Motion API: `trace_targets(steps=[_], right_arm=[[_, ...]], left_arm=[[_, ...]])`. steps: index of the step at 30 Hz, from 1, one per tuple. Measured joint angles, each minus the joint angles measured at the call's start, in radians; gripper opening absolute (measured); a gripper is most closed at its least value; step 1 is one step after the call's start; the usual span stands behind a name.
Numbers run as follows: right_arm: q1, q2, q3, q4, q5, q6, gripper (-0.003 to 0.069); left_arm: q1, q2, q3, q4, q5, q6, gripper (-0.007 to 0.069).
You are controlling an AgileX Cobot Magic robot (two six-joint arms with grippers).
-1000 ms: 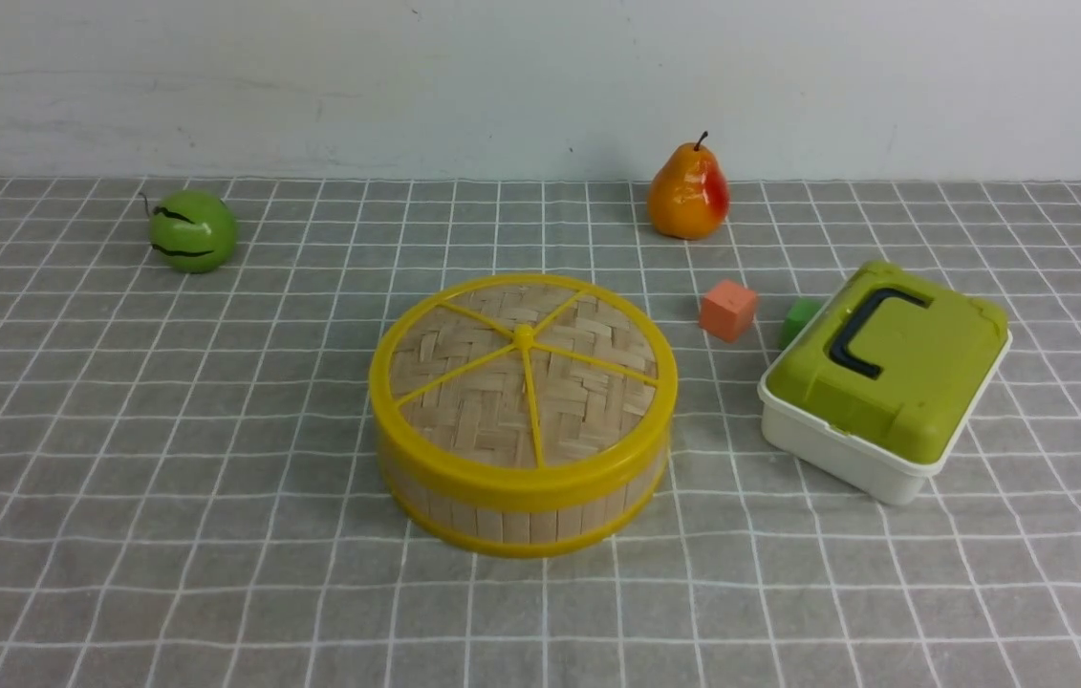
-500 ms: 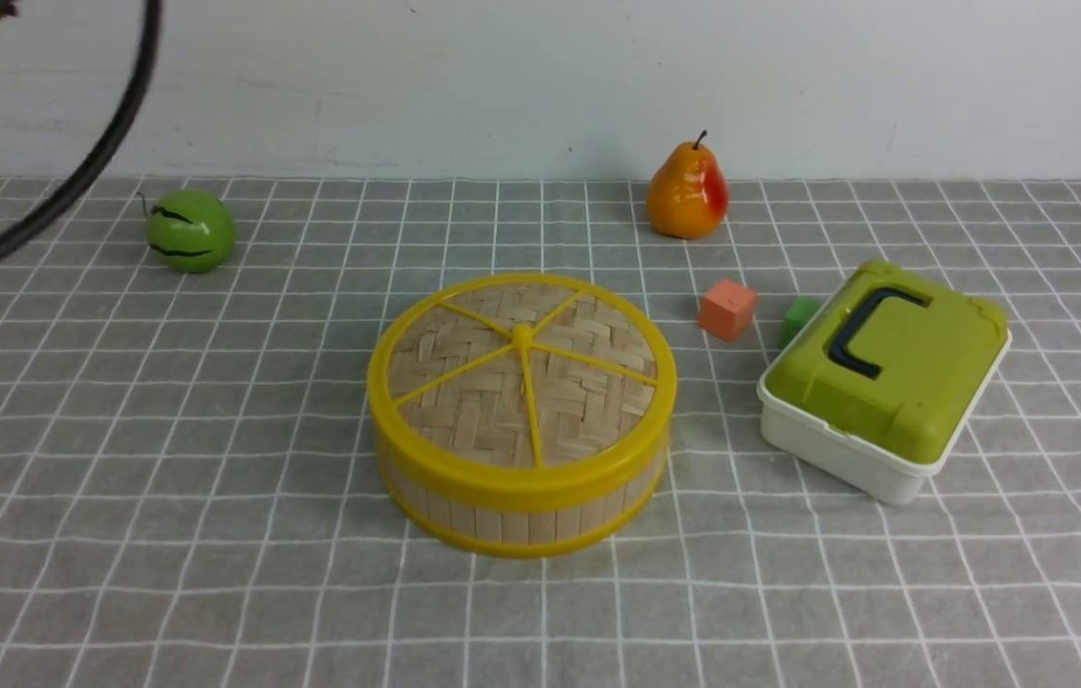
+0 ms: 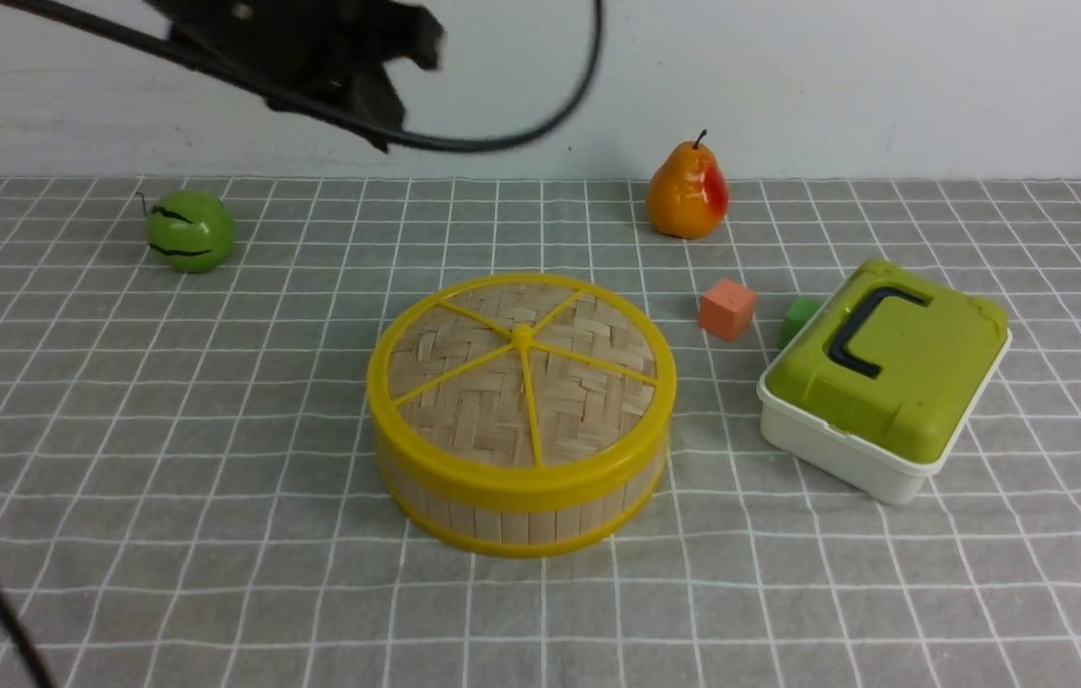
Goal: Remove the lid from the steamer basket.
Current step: Use the left arm to lift the lid of the steamer
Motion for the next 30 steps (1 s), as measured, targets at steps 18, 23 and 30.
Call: trace_targets(steps=[18, 23, 30], right_arm=[[0.000, 0.000, 0.000, 0.000, 0.000, 0.000, 0.0241], [0.000, 0.000, 0.000, 0.000, 0.000, 0.000, 0.0241], [0.000, 0.000, 0.000, 0.000, 0.000, 0.000, 0.0241]], left_arm=[[-0.202, 0.234, -0.058, 0.280, 0.011, -0.145, 0.0348], [-0.202, 0.264, -0.058, 0.263, 0.015, -0.145, 0.0366], [-0.202, 0.300, -0.058, 0.260, -0.012, -0.145, 0.0361]])
